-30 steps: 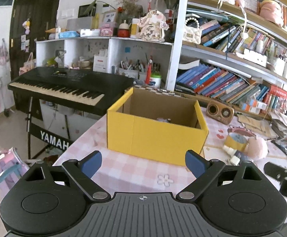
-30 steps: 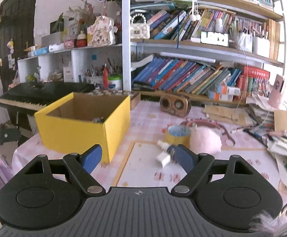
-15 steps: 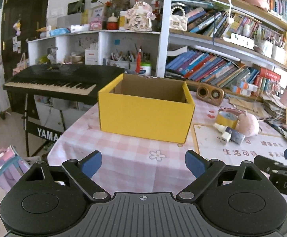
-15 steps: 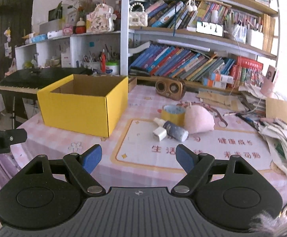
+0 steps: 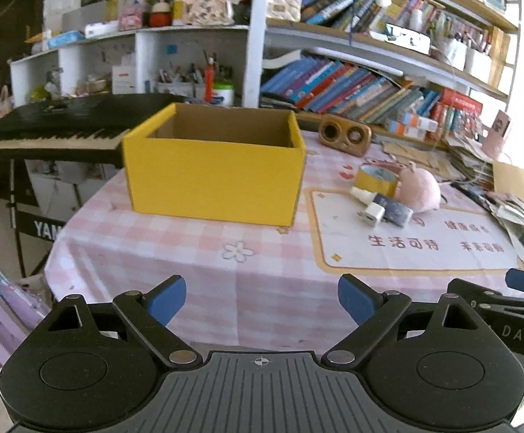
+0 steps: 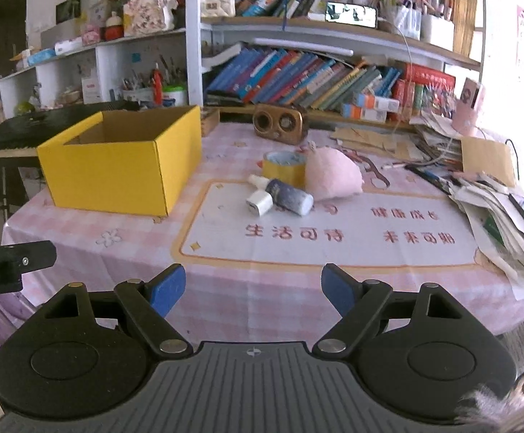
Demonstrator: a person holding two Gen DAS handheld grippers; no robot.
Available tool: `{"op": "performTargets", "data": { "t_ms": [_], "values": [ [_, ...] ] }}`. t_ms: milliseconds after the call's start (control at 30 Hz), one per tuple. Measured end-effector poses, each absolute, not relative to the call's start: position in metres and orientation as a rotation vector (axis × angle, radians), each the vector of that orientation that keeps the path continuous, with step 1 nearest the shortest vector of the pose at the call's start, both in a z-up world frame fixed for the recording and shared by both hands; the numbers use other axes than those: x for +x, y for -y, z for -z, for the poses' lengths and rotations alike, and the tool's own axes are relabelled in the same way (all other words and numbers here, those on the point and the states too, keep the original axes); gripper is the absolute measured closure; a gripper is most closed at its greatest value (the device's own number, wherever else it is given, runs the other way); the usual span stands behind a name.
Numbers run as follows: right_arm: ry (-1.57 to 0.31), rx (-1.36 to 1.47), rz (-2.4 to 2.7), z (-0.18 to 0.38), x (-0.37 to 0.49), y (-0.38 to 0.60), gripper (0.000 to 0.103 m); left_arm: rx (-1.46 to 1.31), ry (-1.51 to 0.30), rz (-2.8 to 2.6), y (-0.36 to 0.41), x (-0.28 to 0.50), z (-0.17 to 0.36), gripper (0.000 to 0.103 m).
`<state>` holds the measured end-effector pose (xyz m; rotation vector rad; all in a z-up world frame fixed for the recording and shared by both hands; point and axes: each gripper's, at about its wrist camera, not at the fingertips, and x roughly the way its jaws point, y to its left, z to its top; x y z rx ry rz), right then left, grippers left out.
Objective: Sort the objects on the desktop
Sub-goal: 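Move left tool to the white plug adapter while right tool reaches the pink plush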
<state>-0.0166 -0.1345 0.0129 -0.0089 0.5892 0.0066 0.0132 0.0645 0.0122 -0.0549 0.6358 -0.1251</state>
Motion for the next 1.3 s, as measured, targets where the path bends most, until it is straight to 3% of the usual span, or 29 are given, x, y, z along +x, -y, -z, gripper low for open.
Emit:
{"op": "performTargets", "data": {
  "t_ms": [1300],
  "values": [
    [-0.699,0.057,0.078,0.001,0.040,0.250,0.020,0.010,-0.745,0.267,0.060,0.083,0.004,0.010]
  ]
}}
